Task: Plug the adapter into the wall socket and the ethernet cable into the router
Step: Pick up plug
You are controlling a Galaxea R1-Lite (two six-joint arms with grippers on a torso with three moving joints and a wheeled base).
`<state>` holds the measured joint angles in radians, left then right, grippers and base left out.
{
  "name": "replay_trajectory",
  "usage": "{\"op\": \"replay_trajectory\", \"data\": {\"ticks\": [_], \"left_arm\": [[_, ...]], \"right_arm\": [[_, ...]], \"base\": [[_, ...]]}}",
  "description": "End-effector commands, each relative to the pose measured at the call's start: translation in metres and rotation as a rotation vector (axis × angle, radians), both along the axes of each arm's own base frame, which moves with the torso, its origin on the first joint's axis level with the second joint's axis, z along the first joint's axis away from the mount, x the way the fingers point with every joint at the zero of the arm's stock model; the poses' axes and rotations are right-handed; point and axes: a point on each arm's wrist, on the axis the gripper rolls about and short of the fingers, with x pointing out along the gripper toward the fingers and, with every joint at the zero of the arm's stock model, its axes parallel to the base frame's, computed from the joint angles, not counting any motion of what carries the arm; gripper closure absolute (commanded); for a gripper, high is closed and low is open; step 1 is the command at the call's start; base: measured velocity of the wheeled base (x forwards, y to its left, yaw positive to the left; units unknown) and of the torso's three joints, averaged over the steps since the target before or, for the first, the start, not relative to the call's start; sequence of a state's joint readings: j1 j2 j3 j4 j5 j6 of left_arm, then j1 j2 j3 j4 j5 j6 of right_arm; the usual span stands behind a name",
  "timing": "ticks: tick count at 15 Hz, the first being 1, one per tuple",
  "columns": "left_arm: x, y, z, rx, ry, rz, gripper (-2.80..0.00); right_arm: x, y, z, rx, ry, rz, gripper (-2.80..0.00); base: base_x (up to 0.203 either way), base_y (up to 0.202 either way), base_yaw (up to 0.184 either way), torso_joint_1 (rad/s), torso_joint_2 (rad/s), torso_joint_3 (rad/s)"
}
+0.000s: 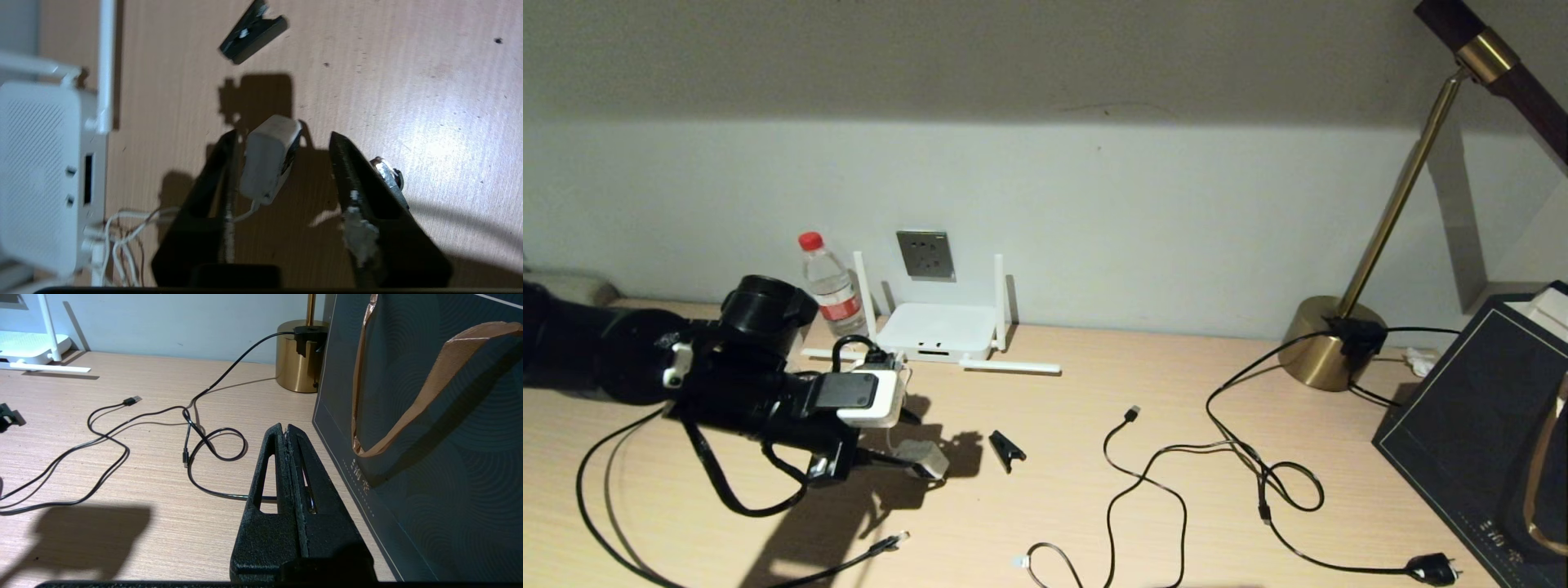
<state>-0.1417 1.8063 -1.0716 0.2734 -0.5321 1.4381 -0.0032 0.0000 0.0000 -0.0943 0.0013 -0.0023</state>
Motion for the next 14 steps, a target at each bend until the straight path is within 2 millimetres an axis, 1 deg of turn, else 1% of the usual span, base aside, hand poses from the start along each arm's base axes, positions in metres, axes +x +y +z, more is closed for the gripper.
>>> {"op": "replay_trajectory", "data": {"ticks": [1, 3, 5, 6, 8, 10, 11, 13, 14], "left_arm": [[0.016, 0.0, -0.019, 0.046, 0.026, -0.131, -2.8], [0.036, 0.003, -0.009, 0.084, 0.014, -0.206, -2.8], [0.045, 0.005, 0.004, 0.144, 0.042, -0.218, -2.8], [0.051, 0.006, 0.007, 0.175, 0.058, -0.215, -2.8], [0.066, 0.005, -0.001, 0.203, 0.111, -0.221, -2.8], [0.075, -0.006, -0.006, 0.222, 0.14, -0.239, -2.8], [0.078, -0.015, -0.008, 0.238, 0.156, -0.241, -2.8], [0.076, -0.03, -0.012, 0.235, 0.219, -0.198, -2.8], [0.077, -0.035, -0.017, 0.234, 0.235, -0.195, -2.8]], "right_arm": [[0.003, 0.0, -0.01, -0.001, 0.036, 0.0, 0.0], [0.003, 0.0, -0.01, -0.001, 0.036, 0.0, 0.0], [0.003, 0.0, -0.01, -0.001, 0.036, 0.0, 0.0], [0.003, 0.0, -0.01, -0.001, 0.036, 0.0, 0.0], [0.003, 0.0, -0.01, -0.001, 0.036, 0.0, 0.0], [0.003, 0.0, -0.01, -0.001, 0.036, 0.0, 0.0], [0.003, 0.0, -0.01, -0.001, 0.036, 0.0, 0.0], [0.003, 0.0, -0.01, -0.001, 0.036, 0.0, 0.0], [0.003, 0.0, -0.01, -0.001, 0.036, -0.001, 0.0]], "base": [[0.0, 0.0, 0.0, 0.0, 0.0, 0.0], [0.0, 0.0, 0.0, 0.0, 0.0, 0.0], [0.0, 0.0, 0.0, 0.0, 0.0, 0.0], [0.0, 0.0, 0.0, 0.0, 0.0, 0.0], [0.0, 0.0, 0.0, 0.0, 0.0, 0.0], [0.0, 0.0, 0.0, 0.0, 0.0, 0.0], [0.0, 0.0, 0.0, 0.0, 0.0, 0.0], [0.0, 0.0, 0.0, 0.0, 0.0, 0.0], [0.0, 0.0, 0.0, 0.0, 0.0, 0.0]]}}
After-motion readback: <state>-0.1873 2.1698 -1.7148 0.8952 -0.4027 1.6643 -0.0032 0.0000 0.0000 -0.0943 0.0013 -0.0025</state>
